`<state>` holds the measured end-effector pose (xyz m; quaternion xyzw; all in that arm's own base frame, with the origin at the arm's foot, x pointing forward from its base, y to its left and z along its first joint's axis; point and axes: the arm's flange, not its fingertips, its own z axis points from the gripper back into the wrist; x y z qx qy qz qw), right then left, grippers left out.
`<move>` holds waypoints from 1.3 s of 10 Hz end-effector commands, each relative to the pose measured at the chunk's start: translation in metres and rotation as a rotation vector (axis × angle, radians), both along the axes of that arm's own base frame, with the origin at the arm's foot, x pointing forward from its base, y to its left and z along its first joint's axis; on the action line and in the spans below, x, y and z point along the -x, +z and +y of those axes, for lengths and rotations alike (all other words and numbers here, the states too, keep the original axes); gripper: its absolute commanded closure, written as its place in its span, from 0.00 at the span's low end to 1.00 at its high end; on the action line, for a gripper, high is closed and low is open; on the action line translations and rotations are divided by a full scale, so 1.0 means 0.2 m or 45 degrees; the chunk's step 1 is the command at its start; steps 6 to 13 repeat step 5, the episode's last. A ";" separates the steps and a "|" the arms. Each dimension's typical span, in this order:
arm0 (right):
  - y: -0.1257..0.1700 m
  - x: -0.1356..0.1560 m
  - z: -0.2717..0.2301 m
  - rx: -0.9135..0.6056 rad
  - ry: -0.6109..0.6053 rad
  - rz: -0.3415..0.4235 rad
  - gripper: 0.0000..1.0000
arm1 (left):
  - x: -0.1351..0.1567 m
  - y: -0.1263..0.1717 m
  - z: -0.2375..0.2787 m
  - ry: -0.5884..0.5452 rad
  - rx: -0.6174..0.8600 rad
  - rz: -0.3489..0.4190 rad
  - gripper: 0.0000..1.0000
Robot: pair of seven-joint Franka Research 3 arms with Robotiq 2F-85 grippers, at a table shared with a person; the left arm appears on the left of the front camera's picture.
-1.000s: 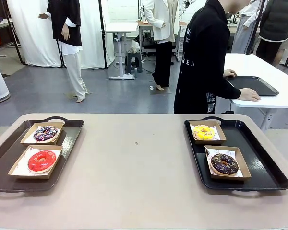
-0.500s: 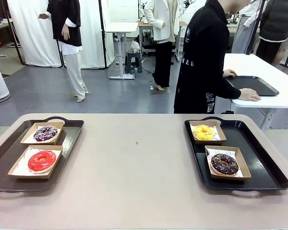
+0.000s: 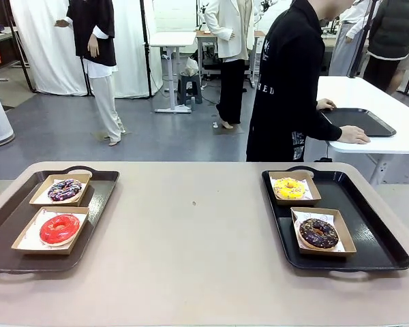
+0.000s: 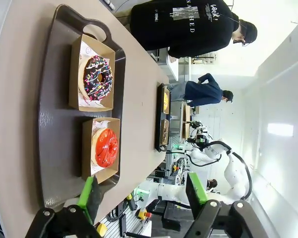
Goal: Individually package the donuts and arrange them on the tray.
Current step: Place the picked Paper togo box on the Handle tray.
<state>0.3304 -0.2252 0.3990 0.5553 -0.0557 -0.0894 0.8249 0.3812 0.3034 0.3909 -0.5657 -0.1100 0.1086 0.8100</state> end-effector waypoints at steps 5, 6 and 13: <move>0.00 0.00 0.00 -0.008 0.000 -0.002 0.00 | 0.01 0.00 0.01 -0.007 0.012 -0.029 0.09; 0.00 0.00 0.00 -0.008 0.000 -0.002 0.00 | 0.01 0.00 0.01 -0.007 0.012 -0.029 0.09; 0.00 0.00 0.00 -0.008 0.000 -0.002 0.00 | 0.01 0.00 0.01 -0.007 0.012 -0.029 0.09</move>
